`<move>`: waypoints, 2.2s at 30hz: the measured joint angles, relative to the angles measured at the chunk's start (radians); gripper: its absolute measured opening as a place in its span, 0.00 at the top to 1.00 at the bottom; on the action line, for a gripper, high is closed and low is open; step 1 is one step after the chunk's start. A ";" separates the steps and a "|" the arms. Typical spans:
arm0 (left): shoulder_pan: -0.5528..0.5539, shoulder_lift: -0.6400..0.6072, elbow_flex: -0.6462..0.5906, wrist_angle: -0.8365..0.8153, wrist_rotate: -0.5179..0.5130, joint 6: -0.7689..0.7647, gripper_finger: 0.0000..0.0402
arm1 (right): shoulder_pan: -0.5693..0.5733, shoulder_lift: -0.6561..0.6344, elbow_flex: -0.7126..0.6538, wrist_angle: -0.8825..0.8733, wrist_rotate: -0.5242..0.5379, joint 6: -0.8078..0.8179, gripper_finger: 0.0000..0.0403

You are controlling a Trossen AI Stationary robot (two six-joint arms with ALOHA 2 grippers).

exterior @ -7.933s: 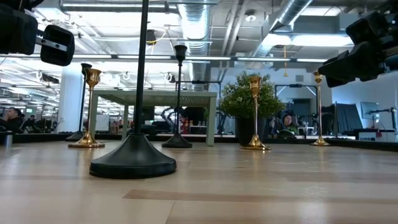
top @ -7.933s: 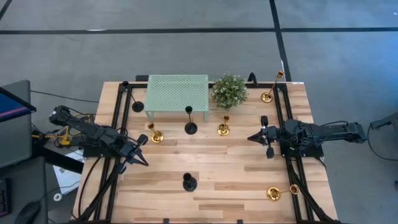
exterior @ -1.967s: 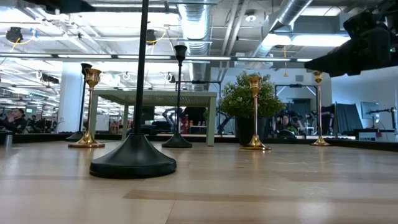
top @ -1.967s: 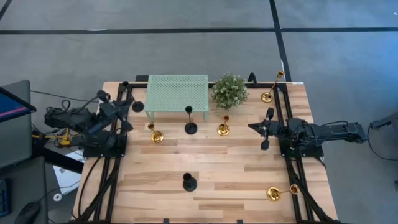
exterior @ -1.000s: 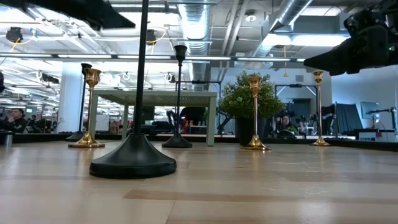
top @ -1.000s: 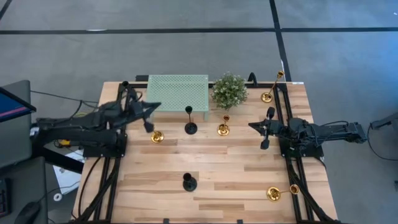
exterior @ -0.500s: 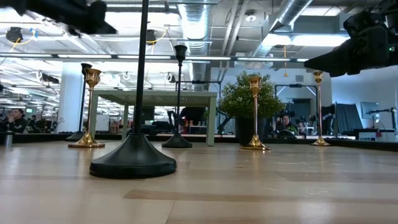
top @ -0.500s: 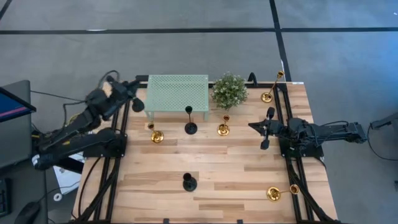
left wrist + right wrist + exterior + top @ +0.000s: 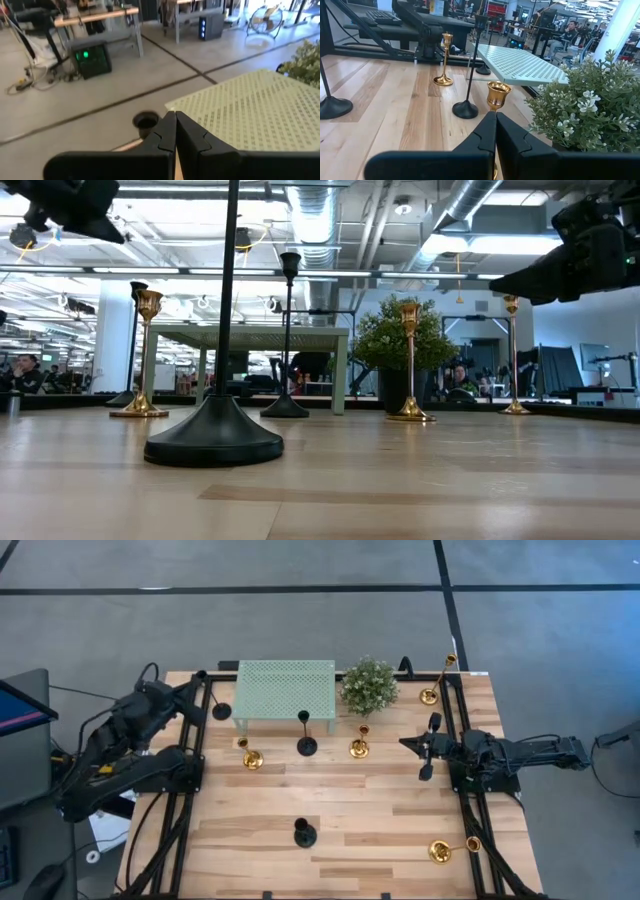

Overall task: Pick & Place candle stick holders
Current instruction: Put the black candle holder on the shelf

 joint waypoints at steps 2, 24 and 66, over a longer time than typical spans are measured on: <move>0.000 0.000 0.000 -0.003 0.013 -0.005 0.99 | 0.000 0.000 0.000 0.000 0.000 0.000 1.00; 0.000 0.117 0.000 -0.023 0.069 -0.009 0.99 | 0.000 0.000 0.000 -0.003 0.000 0.000 1.00; 0.001 0.131 0.000 -0.035 -0.048 -0.080 0.49 | 0.000 0.000 0.000 -0.005 -0.001 0.052 1.00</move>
